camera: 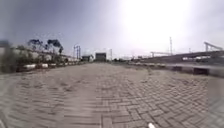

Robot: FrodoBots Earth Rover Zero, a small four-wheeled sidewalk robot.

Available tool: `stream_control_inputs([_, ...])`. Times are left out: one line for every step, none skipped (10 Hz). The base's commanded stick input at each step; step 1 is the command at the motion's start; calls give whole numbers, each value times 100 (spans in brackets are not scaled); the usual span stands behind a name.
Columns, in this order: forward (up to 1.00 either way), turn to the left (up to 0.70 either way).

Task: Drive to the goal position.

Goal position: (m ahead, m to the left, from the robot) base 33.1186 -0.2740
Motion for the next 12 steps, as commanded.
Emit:
stream_control_inputs([100,0])
stream_control_inputs([100,0])
stream_control_inputs([100,0])
stream_control_inputs([100,0])
stream_control_inputs([100,0])
stream_control_inputs([100,0])
stream_control_inputs([100,0])
stream_control_inputs([100,0])
stream_control_inputs([100,0])
stream_control_inputs([100,0])
stream_control_inputs([100,0])
stream_control_inputs([100,0])
